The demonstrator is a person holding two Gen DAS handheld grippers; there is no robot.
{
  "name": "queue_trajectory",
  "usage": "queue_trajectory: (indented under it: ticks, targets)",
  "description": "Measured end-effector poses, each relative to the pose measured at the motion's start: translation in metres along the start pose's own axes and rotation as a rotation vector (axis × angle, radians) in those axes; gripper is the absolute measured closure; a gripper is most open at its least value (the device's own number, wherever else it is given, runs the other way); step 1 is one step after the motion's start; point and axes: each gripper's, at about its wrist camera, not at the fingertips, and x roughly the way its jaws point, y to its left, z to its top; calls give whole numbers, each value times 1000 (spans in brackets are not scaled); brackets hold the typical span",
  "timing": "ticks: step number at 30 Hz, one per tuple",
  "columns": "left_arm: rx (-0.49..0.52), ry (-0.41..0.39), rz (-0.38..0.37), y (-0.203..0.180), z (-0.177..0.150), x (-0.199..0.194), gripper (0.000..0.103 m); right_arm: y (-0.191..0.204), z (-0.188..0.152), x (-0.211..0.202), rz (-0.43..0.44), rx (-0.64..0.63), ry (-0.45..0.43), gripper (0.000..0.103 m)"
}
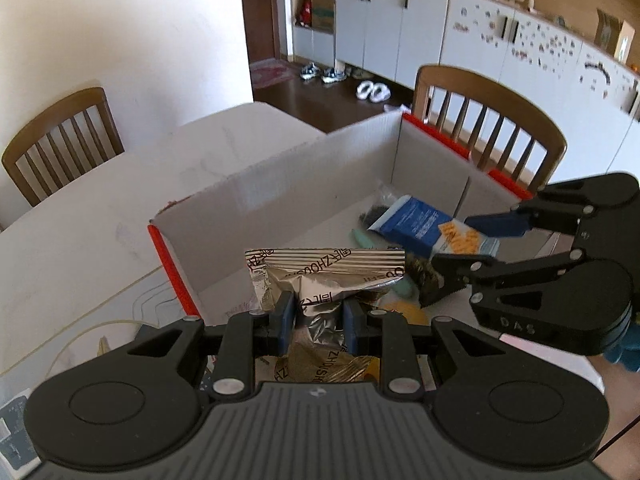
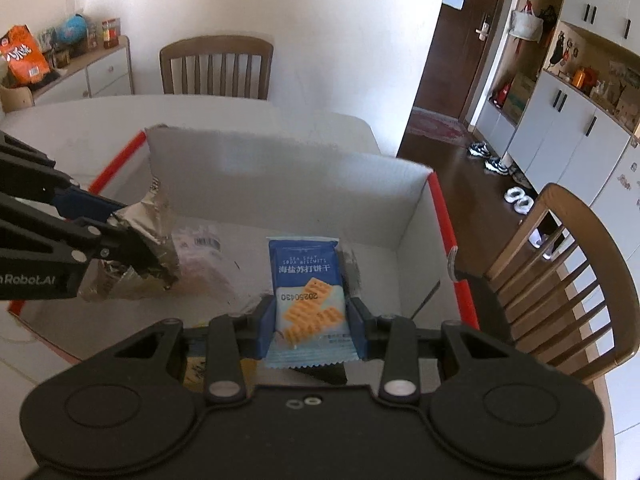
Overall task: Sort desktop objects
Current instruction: 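Carry the gold foil packet and blue cracker packet with both tools over the red box, then lower and open both tools, releasing both packets into the box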
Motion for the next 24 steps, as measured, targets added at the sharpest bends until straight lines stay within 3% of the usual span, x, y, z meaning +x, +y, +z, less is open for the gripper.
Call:
queue_trajectory:
  ticks: [15, 24]
  targets:
    - [91, 112, 32, -10, -4, 27, 79, -3, -7, 27, -17, -14, 62, 65]
    - [123, 136, 29, -13, -2, 32, 79, -6, -8, 33, -5, -7, 71, 65]
